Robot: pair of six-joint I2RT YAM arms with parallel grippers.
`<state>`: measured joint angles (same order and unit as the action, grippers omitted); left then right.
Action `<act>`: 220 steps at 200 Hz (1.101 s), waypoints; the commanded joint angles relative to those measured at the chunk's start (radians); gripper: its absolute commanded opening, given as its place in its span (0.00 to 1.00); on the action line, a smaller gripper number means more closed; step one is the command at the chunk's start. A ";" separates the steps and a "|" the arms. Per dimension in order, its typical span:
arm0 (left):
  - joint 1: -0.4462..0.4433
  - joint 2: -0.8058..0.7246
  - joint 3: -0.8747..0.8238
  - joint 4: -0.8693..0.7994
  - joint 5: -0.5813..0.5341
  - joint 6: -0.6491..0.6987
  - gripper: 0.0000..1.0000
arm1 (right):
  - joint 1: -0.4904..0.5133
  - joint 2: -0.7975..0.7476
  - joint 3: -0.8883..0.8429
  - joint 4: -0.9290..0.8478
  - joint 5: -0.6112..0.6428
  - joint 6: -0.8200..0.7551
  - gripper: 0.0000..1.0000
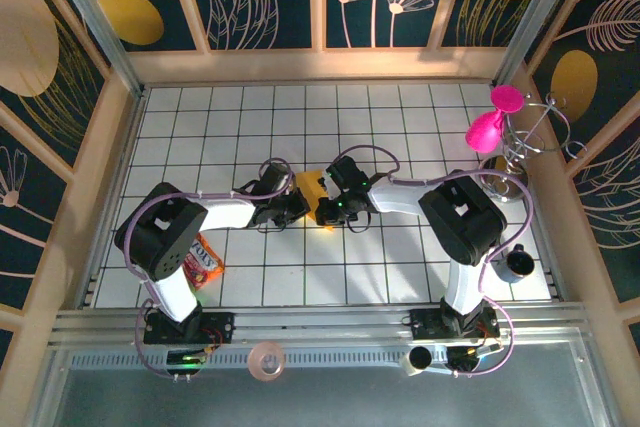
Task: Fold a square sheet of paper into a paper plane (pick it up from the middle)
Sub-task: Third fold the triangle at the center of the table.
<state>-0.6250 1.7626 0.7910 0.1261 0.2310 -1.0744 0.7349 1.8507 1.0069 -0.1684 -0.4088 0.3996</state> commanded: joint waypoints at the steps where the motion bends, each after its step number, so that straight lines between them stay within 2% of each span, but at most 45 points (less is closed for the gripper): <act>1: 0.002 0.056 -0.022 -0.126 -0.078 0.011 0.08 | 0.006 -0.004 -0.035 -0.095 0.028 -0.028 0.00; 162: 0.002 0.053 -0.007 -0.140 -0.075 0.024 0.08 | -0.006 -0.108 -0.155 -0.122 0.029 -0.008 0.00; 220: 0.002 0.046 0.004 -0.128 -0.058 0.032 0.08 | -0.008 -0.222 -0.170 -0.067 0.034 0.025 0.00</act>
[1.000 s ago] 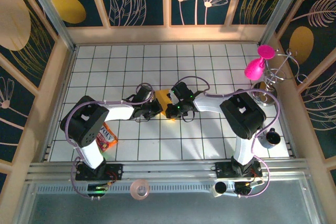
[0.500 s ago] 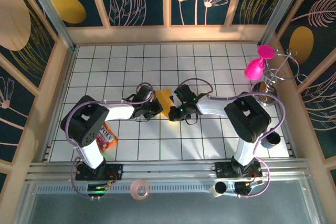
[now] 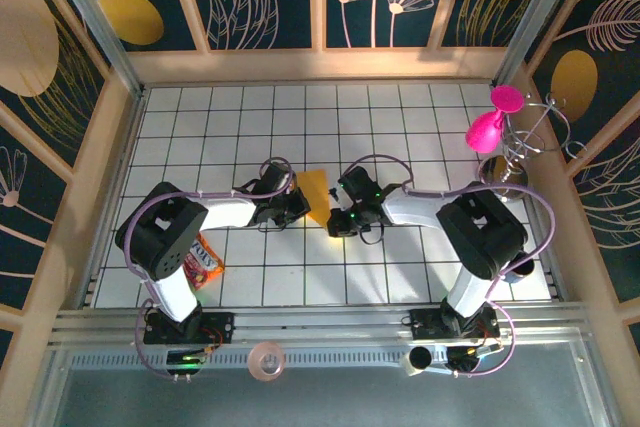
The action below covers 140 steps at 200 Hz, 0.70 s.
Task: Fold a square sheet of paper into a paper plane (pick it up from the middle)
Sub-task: Third fold the triangle at the center of the table.
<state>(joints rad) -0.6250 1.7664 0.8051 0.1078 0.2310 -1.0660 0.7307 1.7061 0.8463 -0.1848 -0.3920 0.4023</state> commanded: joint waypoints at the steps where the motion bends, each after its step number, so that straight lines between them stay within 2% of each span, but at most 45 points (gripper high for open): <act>1: 0.001 0.041 -0.009 -0.110 -0.057 0.024 0.08 | -0.004 -0.082 -0.008 -0.047 0.018 0.023 0.00; 22: 0.002 0.030 -0.006 -0.108 -0.050 0.026 0.08 | -0.004 -0.127 0.010 0.025 0.020 0.046 0.04; 48: 0.002 0.028 0.003 -0.108 -0.042 0.025 0.09 | -0.004 -0.048 0.076 0.042 0.027 0.057 0.06; 82: 0.002 0.023 0.014 -0.108 -0.035 0.028 0.09 | -0.004 0.057 0.133 0.033 0.032 0.049 0.04; 140: 0.001 -0.003 0.038 -0.088 -0.027 0.046 0.09 | -0.007 0.132 0.130 0.013 0.042 0.040 0.01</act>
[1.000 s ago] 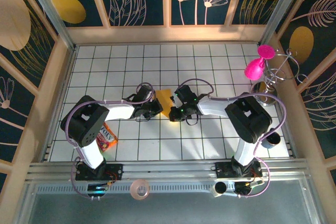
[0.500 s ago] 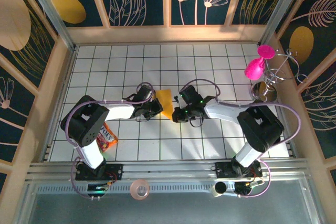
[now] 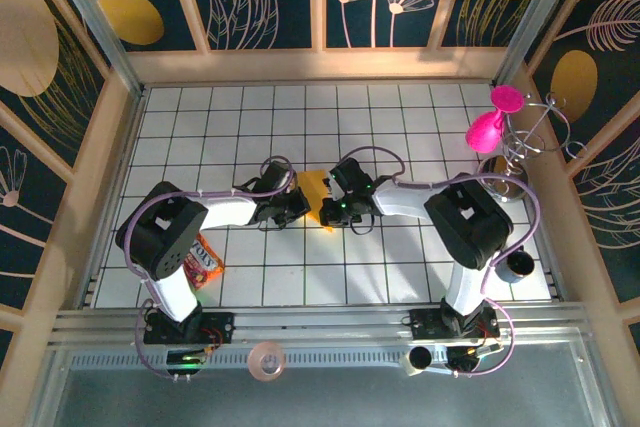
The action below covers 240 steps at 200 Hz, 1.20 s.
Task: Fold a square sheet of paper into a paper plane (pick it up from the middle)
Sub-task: Third fold the triangle at the center of the table.
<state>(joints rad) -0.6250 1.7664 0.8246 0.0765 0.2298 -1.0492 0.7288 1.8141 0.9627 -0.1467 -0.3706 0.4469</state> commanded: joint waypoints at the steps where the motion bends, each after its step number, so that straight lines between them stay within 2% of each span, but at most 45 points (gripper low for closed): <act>1: 0.002 -0.003 0.019 -0.054 -0.026 0.031 0.09 | -0.005 0.026 0.013 -0.026 0.021 -0.005 0.01; 39: 0.002 -0.075 -0.010 0.092 0.034 0.059 0.09 | -0.006 0.042 -0.002 -0.048 0.051 -0.002 0.00; 64: -0.004 -0.110 -0.044 0.126 0.051 0.066 0.09 | -0.008 0.041 -0.006 -0.047 0.050 0.003 0.00; 114: -0.043 -0.024 -0.021 0.107 0.097 0.072 0.09 | -0.012 0.050 -0.008 -0.045 0.034 0.016 0.00; 174: -0.042 0.052 0.010 0.008 0.042 0.060 0.08 | -0.014 0.056 -0.011 -0.063 0.040 0.018 0.00; 240: -0.022 0.049 0.016 -0.110 -0.120 0.047 0.07 | -0.014 0.076 -0.067 -0.118 0.119 0.031 0.00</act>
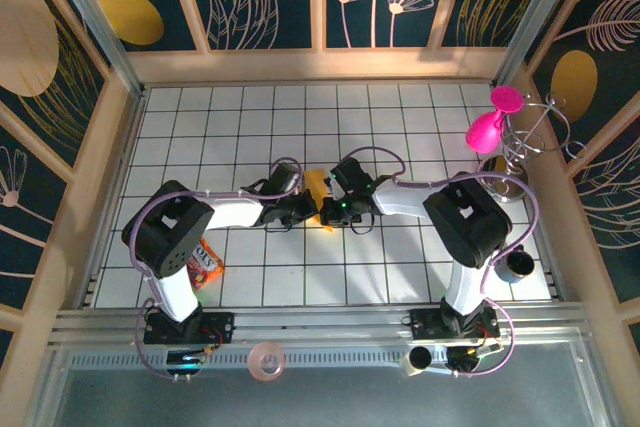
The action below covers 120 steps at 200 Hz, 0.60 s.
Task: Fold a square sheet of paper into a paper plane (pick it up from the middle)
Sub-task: Third fold the triangle at the center of the table.
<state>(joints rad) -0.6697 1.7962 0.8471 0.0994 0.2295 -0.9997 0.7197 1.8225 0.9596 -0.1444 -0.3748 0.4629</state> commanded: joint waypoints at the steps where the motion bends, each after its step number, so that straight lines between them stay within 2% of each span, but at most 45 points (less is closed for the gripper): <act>1: 0.023 0.018 -0.006 -0.133 -0.120 -0.002 0.07 | -0.005 0.067 -0.064 -0.122 0.125 0.015 0.00; 63: 0.129 -0.007 -0.055 -0.101 -0.126 0.033 0.08 | -0.003 0.076 -0.101 -0.144 0.215 0.042 0.00; 120: 0.189 -0.055 -0.131 -0.020 -0.136 0.078 0.10 | -0.003 0.068 -0.117 -0.116 0.190 0.069 0.00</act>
<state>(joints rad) -0.5350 1.7485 0.7654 0.1482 0.2481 -0.9718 0.7231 1.8214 0.9241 -0.0479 -0.3325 0.5091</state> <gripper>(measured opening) 0.091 0.050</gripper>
